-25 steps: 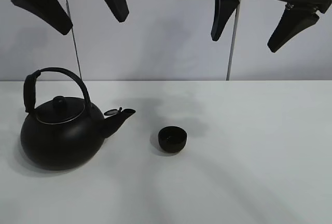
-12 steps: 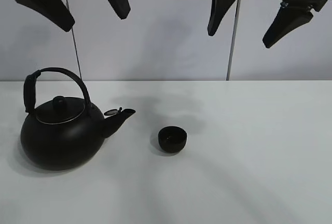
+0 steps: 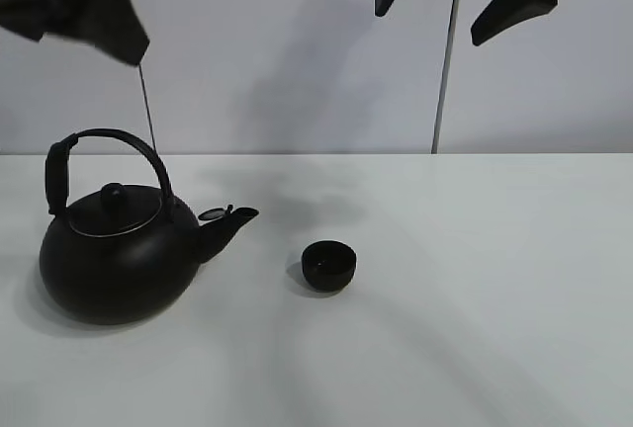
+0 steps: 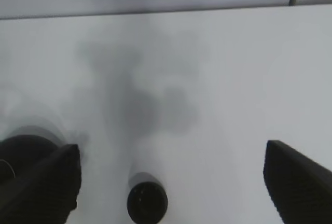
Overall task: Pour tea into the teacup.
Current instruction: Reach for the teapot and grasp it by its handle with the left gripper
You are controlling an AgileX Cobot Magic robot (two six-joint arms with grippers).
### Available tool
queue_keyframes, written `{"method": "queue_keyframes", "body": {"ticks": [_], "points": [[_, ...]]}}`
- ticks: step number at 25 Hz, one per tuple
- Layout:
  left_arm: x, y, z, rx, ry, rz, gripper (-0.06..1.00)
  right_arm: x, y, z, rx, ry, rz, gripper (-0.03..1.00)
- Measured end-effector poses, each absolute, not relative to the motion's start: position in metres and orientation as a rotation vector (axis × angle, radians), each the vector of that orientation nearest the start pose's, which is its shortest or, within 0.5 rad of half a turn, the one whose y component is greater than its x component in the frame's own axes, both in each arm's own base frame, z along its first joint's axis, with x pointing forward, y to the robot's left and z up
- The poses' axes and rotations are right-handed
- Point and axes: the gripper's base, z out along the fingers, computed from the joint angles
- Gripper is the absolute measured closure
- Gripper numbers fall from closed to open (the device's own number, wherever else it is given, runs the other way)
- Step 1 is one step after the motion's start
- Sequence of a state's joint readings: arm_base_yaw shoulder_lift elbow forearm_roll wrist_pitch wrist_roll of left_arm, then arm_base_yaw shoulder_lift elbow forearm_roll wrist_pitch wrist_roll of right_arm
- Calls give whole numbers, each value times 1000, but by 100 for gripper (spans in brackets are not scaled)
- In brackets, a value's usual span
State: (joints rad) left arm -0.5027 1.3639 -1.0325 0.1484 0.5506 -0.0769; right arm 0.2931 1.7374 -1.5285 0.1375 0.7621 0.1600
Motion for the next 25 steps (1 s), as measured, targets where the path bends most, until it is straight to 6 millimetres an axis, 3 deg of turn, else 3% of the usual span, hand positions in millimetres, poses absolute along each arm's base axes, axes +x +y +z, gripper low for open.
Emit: {"method": "queue_keyframes", "body": {"ticks": [5,10,25], "points": [[221,-105,242,613,1991,-195,31,382,123,322,-70,2379,373,31],[207,-77,206,529,1891,-227,31,385,124,326,-63,2325,381,31],[239,-61,147,465,1861,-220,31,386,124,327,-61,2310,383,31]]}}
